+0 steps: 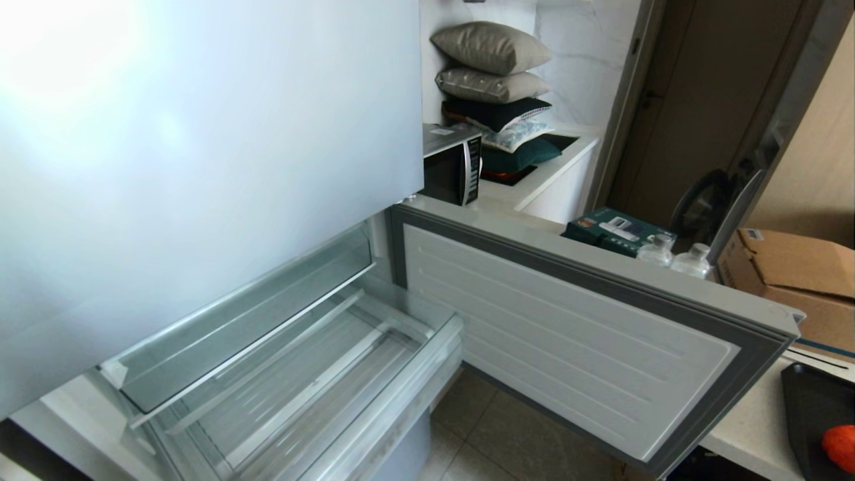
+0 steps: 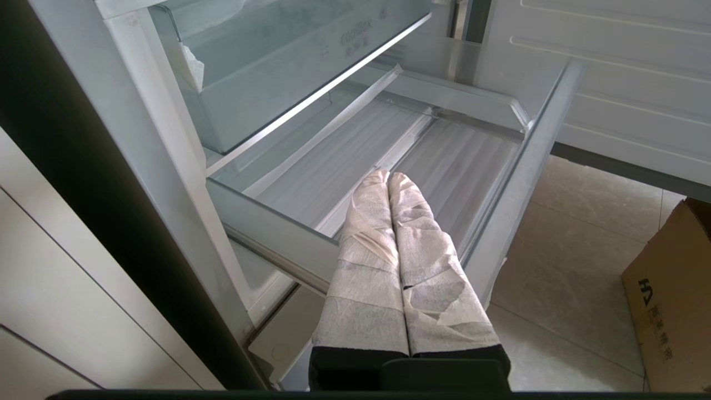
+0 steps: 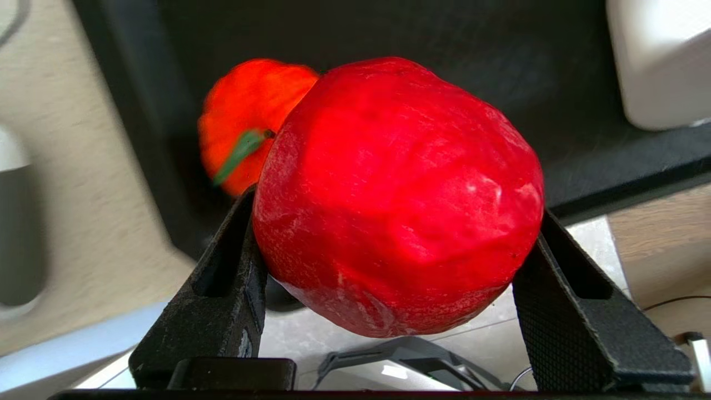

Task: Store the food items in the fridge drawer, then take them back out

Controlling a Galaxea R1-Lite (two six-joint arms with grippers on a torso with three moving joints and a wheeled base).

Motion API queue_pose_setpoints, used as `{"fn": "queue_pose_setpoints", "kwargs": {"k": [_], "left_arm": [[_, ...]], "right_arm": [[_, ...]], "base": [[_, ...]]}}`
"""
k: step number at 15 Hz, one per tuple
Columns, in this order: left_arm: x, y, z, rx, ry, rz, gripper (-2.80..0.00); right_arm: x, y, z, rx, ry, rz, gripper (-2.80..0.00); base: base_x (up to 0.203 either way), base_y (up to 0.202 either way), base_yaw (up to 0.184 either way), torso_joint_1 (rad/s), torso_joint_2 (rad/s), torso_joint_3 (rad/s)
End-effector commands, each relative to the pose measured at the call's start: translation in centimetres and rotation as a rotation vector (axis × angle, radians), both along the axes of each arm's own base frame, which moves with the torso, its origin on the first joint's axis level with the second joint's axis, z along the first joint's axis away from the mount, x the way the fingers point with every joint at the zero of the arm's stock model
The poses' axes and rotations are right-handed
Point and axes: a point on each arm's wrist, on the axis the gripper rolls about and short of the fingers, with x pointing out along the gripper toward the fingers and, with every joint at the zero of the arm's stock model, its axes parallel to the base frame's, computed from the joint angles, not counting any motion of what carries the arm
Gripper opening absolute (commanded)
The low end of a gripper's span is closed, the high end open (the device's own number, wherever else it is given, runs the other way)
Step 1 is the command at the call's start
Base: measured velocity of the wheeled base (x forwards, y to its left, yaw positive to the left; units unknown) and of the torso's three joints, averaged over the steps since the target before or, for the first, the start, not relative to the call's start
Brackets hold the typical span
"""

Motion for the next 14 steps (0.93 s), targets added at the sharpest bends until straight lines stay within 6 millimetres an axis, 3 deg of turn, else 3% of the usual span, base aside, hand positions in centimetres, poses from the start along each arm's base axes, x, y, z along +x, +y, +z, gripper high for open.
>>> {"fn": "queue_pose_setpoints", "kwargs": {"k": [1, 8, 9, 14], "left_arm": [[0.0, 0.0, 0.0, 0.0, 0.0, 0.001, -2.8], [0.0, 0.0, 0.0, 0.0, 0.0, 0.001, -2.8], [0.0, 0.0, 0.0, 0.0, 0.0, 0.001, -2.8], [0.0, 0.0, 0.0, 0.0, 0.0, 0.001, -2.8]], "right_arm": [[-0.1, -1.3, -1.9, 0.035, 0.022, -0.01, -2.8], [0.1, -4.2, -3.4, 0.014, 0.027, -0.012, -2.8], [0.4, -4.8, -3.4, 0.002, 0.022, -0.01, 0.0], [1.4, -5.2, -3.3, -0.016, 0.017, 0.014, 0.0]], "base": [[0.0, 0.0, 0.0, 0.0, 0.0, 0.0], [0.0, 0.0, 0.0, 0.0, 0.0, 0.0], [0.0, 0.0, 0.0, 0.0, 0.0, 0.0], [0.0, 0.0, 0.0, 0.0, 0.0, 0.0]]}}
